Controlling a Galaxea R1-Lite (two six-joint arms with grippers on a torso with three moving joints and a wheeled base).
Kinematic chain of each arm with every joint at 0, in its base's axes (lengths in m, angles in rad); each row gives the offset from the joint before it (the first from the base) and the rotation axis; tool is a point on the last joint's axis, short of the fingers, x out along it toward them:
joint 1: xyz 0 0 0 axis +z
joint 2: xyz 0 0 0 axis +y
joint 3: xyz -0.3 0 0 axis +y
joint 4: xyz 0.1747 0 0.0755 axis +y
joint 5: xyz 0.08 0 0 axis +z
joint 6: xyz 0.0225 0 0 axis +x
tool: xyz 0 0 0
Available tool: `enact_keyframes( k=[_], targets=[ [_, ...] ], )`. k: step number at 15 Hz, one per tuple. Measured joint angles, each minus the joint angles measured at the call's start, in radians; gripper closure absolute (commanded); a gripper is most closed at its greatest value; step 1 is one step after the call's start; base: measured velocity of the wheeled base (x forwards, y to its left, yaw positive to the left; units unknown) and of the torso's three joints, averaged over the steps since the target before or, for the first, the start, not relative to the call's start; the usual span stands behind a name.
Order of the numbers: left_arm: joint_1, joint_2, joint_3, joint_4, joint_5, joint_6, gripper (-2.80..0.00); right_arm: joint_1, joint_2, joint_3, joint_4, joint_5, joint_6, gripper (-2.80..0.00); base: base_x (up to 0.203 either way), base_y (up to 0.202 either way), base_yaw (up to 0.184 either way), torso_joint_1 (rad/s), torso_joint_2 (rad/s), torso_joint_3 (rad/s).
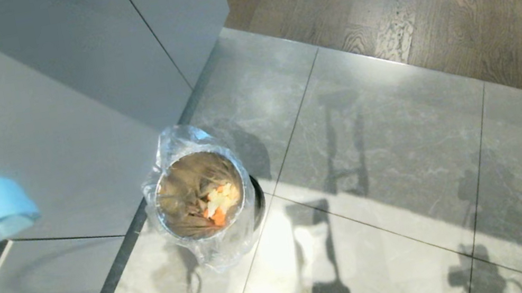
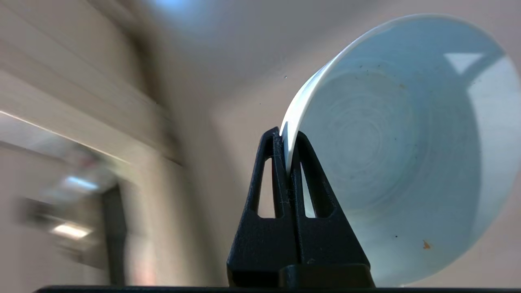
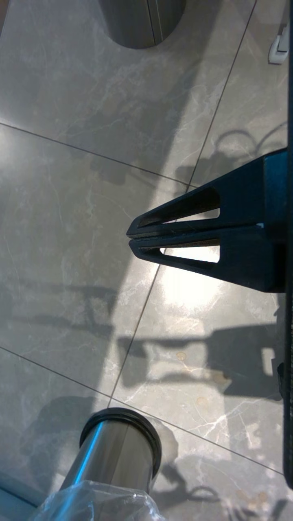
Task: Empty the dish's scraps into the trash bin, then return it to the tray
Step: Put the bowl back to the table
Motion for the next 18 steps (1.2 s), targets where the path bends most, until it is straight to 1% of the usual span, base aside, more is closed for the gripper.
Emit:
enact_keyframes(
  k=[2,4,5,6,7,9,10,11,12,13,14,15,16,18],
  targets=[
    [0.041,-0.023,0.010,0.041,0.057,-0.121,0.00,0.000,0.000,0.000,0.000,0.000,0.000,0.00,0.000,0.000,0.000,0.000,0.00,0.000],
    [0.077,-0.051,0.012,0.136,0.118,-0.244,0.00,0.000,0.000,0.000,0.000,0.000,0.000,0.00,0.000,0.000,0.000,0.000,0.00,0.000],
    [0.091,-0.070,0.012,0.212,0.149,-0.331,0.00,0.000,0.000,0.000,0.000,0.000,0.000,0.00,0.000,0.000,0.000,0.000,0.00,0.000],
    [0.105,-0.092,0.013,0.294,0.165,-0.429,0.00,0.000,0.000,0.000,0.000,0.000,0.000,0.00,0.000,0.000,0.000,0.000,0.00,0.000],
    [0.122,-0.117,0.013,0.386,0.171,-0.538,0.00,0.000,0.000,0.000,0.000,0.000,0.000,0.00,0.000,0.000,0.000,0.000,0.00,0.000],
    [0.163,-0.196,0.013,0.629,0.165,-0.804,0.00,0.000,0.000,0.000,0.000,0.000,0.000,0.00,0.000,0.000,0.000,0.000,0.00,0.000],
    [0.186,-0.241,0.013,0.754,0.145,-0.943,0.00,0.000,0.000,0.000,0.000,0.000,0.000,0.00,0.000,0.000,0.000,0.000,0.00,0.000],
    [0.213,-0.294,0.013,0.893,0.110,-1.099,0.00,0.000,0.000,0.000,0.000,0.000,0.000,0.00,0.000,0.000,0.000,0.000,0.00,0.000],
    [0.245,-0.347,0.013,1.019,0.066,-1.239,0.00,0.000,0.000,0.000,0.000,0.000,0.000,0.00,0.000,0.000,0.000,0.000,0.00,0.000],
    [0.286,-0.399,0.013,1.129,0.019,-1.360,0.00,0.000,0.000,0.000,0.000,0.000,0.000,0.00,0.000,0.000,0.000,0.000,0.00,0.000],
    [0.333,-0.450,0.011,1.220,-0.023,-1.464,0.00,0.000,0.000,0.000,0.000,0.000,0.000,0.00,0.000,0.000,0.000,0.000,0.00,0.000],
    [0.371,-0.494,0.010,1.278,-0.050,-1.530,0.00,0.000,0.000,0.000,0.000,0.000,0.000,0.00,0.000,0.000,0.000,0.000,0.00,0.000],
    [0.399,-0.535,0.009,1.299,-0.060,-1.561,0.00,0.000,0.000,0.000,0.000,0.000,0.000,0.00,0.000,0.000,0.000,0.000,0.00,0.000],
    [0.427,-0.615,0.009,1.300,-0.086,-1.595,0.00,0.000,0.000,0.000,0.000,0.000,0.000,0.00,0.000,0.000,0.000,0.000,0.00,0.000]
  ],
)
